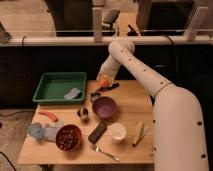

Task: Place apple in paper cup

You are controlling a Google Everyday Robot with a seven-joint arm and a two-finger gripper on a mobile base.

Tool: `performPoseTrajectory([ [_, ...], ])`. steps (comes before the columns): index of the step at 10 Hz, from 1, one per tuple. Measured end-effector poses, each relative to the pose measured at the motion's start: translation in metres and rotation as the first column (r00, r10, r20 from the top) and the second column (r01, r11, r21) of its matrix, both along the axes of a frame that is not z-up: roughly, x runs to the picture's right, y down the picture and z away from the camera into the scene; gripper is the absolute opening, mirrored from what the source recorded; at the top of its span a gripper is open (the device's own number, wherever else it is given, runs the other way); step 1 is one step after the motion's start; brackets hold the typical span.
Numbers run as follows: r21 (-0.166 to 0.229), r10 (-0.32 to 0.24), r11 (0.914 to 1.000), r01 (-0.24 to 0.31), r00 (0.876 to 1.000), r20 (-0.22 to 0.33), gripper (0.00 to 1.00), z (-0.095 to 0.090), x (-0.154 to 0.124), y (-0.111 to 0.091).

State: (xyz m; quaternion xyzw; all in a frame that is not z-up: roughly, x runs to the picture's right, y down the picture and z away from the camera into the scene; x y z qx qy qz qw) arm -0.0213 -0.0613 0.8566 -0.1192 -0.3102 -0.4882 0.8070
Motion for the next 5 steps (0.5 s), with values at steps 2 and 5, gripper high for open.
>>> performPoseTrajectory([
  [2, 0.003, -0.021, 0.9998, 0.02, 1.0, 0.017, 0.02, -0.006, -0.005, 0.003],
  [5, 0.005, -0.054, 0.9986, 0.053, 0.997, 0.049, 0.02, -0.013, -0.03, 0.006],
])
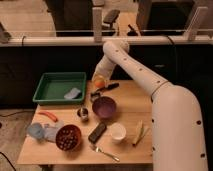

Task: Place apple in paper cup

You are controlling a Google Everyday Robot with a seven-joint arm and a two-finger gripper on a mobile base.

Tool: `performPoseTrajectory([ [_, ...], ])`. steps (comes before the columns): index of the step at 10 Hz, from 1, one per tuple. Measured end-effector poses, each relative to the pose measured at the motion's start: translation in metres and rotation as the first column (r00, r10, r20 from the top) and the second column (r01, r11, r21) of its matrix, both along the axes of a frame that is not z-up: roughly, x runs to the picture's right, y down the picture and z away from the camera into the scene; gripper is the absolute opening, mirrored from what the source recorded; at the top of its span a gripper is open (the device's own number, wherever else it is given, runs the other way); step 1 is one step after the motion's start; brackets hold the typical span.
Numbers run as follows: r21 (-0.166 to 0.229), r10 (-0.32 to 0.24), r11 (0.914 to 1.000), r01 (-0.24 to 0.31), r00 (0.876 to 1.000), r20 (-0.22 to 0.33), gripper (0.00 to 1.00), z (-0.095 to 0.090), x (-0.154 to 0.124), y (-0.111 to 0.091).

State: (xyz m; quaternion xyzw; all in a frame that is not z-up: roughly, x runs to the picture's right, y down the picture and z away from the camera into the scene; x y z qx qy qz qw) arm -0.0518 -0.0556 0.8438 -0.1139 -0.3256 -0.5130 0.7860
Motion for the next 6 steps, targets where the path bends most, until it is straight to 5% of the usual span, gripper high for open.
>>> performPoseTrajectory([
  [6, 0.002, -0.037, 0.9993, 0.036, 0.998, 0.05, 0.02, -0.008, -0.031, 0.009],
])
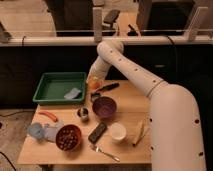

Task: Place apple in paper cup

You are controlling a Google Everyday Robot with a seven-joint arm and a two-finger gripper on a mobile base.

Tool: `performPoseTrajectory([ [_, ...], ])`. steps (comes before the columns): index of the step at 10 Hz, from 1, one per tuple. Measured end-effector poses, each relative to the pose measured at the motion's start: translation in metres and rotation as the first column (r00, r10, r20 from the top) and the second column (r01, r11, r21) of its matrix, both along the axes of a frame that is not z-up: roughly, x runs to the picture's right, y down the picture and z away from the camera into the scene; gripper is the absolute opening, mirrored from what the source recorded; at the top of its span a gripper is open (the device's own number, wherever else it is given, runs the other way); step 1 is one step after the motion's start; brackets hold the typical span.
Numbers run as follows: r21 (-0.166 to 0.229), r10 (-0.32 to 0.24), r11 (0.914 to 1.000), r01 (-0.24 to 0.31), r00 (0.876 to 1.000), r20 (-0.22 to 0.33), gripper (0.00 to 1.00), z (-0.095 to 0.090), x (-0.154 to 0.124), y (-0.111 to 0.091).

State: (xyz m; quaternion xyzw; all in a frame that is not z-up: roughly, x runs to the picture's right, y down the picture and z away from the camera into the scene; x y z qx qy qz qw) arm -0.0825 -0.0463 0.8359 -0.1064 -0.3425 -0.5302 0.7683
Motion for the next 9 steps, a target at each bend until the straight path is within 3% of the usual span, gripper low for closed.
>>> performPoseTrajectory([
  [9, -0.016, -0.052, 0.9984, 0.053, 0.996, 0.072, 0.02, -0.016, -0.039, 0.023],
])
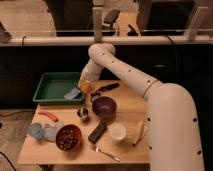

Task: Place apple in paper cup

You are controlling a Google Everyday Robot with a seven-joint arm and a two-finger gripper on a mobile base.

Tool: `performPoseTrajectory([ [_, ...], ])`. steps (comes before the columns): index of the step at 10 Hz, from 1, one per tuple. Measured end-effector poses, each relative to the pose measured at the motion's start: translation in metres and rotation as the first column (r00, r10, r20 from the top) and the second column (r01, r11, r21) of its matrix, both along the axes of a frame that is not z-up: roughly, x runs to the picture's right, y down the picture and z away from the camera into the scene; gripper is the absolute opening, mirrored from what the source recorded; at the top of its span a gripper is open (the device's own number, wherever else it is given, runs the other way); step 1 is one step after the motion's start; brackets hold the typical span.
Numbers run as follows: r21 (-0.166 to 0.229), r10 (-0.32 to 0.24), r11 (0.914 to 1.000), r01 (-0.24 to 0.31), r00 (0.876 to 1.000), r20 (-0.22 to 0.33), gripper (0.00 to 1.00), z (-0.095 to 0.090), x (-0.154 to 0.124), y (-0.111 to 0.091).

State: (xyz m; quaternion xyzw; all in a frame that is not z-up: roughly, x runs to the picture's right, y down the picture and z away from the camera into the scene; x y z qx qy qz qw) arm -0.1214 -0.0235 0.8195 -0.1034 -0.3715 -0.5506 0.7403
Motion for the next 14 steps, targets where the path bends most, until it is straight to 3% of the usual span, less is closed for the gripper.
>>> performPoseTrajectory([
  [4, -0.006, -0.041, 0.9991, 0.041, 0.999, 0.03, 0.02, -0.012, -0.024, 0.013],
  [8, -0.025, -0.061, 0.9978, 0.062, 0.998, 0.035, 0.02, -0.035, -0.01, 0.031],
  [14, -0.064, -0.13, 0.989, 0.134, 0.99, 0.06, 0.02, -0.07, -0.001, 0.059],
])
